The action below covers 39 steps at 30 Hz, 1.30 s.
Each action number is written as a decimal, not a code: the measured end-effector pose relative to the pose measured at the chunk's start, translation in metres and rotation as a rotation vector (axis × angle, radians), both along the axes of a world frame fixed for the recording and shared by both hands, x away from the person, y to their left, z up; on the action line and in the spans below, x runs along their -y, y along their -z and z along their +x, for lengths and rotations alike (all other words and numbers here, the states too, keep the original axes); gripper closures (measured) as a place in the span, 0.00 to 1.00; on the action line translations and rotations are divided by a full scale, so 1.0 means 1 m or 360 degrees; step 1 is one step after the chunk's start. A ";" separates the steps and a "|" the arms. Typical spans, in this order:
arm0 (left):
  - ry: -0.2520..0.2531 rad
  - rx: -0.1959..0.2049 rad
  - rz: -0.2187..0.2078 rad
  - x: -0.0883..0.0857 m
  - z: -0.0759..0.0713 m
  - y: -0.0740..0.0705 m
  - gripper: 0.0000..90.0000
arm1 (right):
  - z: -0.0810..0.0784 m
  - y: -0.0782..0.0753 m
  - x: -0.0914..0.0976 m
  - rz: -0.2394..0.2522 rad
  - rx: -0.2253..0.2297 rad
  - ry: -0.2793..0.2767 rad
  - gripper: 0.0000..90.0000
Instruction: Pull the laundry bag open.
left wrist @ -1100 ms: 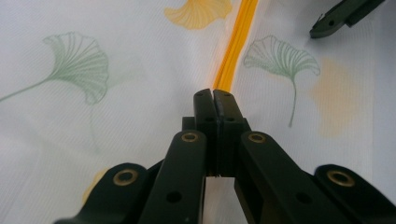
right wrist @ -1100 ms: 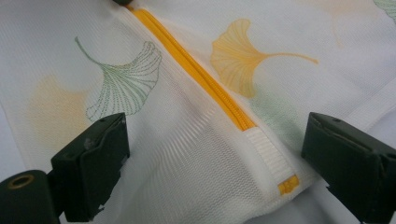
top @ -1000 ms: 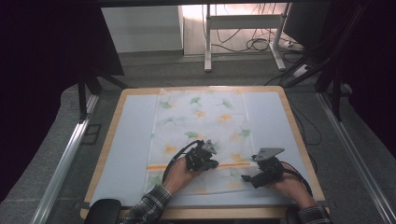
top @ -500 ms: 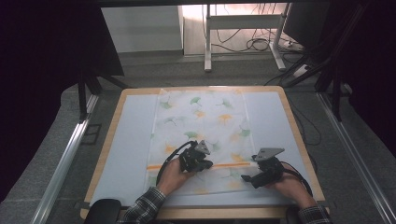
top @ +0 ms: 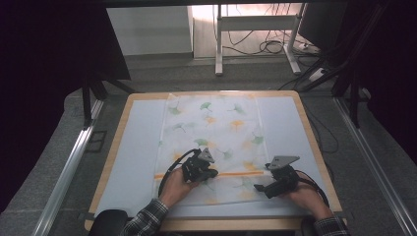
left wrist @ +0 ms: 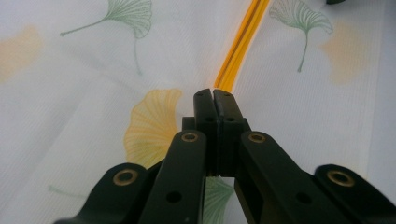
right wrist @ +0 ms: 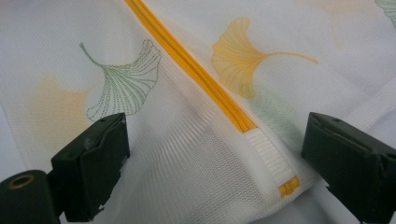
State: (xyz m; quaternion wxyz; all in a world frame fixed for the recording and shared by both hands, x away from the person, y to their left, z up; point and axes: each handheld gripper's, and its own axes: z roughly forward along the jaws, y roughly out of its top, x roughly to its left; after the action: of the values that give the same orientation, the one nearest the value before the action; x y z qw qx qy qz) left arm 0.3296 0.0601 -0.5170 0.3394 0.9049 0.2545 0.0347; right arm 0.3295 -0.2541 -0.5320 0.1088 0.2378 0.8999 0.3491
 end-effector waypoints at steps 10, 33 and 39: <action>-0.0004 0.0007 -0.0003 -0.006 -0.003 -0.001 1.00 | 0.000 0.000 0.000 0.0002 0.0001 0.0001 0.08; -0.0063 -0.0010 -0.0021 -0.025 -0.009 0.001 1.00 | 0.000 0.000 0.000 0.0003 0.0001 0.0003 0.08; -0.0071 -0.0011 -0.0010 -0.029 -0.011 0.001 1.00 | 0.000 0.000 0.000 0.0003 0.0001 0.0002 0.08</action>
State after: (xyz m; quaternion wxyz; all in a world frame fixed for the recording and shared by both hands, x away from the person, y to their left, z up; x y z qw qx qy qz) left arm 0.3185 0.0893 -0.5180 0.3405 0.8981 0.2759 0.0383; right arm 0.3292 -0.2540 -0.5321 0.1090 0.2383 0.8993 0.3501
